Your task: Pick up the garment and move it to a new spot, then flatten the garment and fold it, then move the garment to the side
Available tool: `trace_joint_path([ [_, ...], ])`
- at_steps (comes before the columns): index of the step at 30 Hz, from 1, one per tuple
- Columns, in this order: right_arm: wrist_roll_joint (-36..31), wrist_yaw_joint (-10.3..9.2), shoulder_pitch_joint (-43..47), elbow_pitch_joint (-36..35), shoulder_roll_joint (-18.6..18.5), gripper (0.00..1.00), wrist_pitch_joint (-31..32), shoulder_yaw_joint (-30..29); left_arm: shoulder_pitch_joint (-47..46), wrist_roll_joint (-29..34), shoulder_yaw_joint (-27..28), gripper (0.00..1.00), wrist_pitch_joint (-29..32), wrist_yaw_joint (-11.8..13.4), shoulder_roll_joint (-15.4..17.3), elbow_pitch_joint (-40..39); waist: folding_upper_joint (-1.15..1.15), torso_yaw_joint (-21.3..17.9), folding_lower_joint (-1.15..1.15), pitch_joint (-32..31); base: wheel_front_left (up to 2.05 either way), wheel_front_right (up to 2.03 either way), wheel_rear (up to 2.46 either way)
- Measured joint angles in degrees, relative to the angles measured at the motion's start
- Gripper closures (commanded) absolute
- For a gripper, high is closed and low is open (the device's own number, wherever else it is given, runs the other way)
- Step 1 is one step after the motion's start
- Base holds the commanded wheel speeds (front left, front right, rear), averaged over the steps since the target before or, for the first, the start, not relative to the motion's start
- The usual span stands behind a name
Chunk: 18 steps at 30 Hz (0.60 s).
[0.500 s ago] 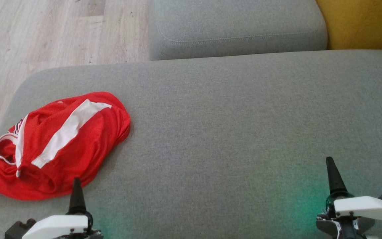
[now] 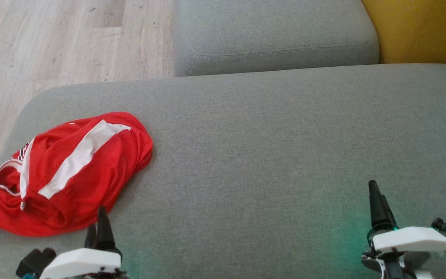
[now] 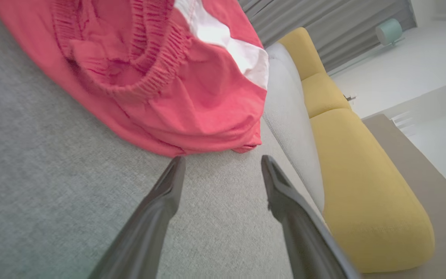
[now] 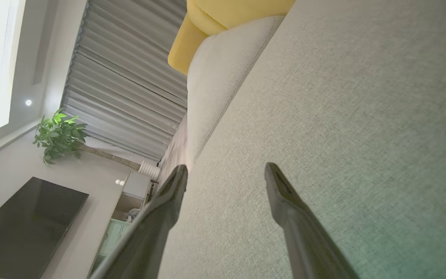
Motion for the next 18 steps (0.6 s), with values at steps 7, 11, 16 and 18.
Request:
trace_joint_path([
  [7, -5.3, 0.01, 0.0, 0.0, 0.0, 0.0, -1.0, 1.1, 0.0, 4.7, -0.7, 0.0, -0.9, 0.5, 0.0, 0.1, 0.0, 0.0, 0.0, -0.4, 0.0, 0.0, 0.0],
  [11, -9.1, 0.01, 0.0, 0.0, 0.0, 0.0, -1.8, 1.9, 0.0, 8.2, -1.9, 0.0, -1.8, 1.0, 0.0, 0.2, 0.0, -0.1, 0.0, -0.6, 0.0, 0.0, 0.0],
  [16, -12.9, 0.01, 0.0, 0.0, 0.0, 0.0, -2.8, 2.7, 0.0, 11.8, -2.4, 0.0, -2.5, 1.5, 0.0, 0.2, 0.0, -0.1, 0.0, -0.8, 0.0, 0.0, 0.0],
  [18, -14.4, 0.01, 0.0, -0.1, 0.0, 0.0, -3.0, 2.9, 0.0, 13.2, -2.5, 0.0, -3.0, 1.6, 0.0, 0.1, 0.0, -0.2, 0.0, -0.9, 0.0, 0.0, 0.0],
])
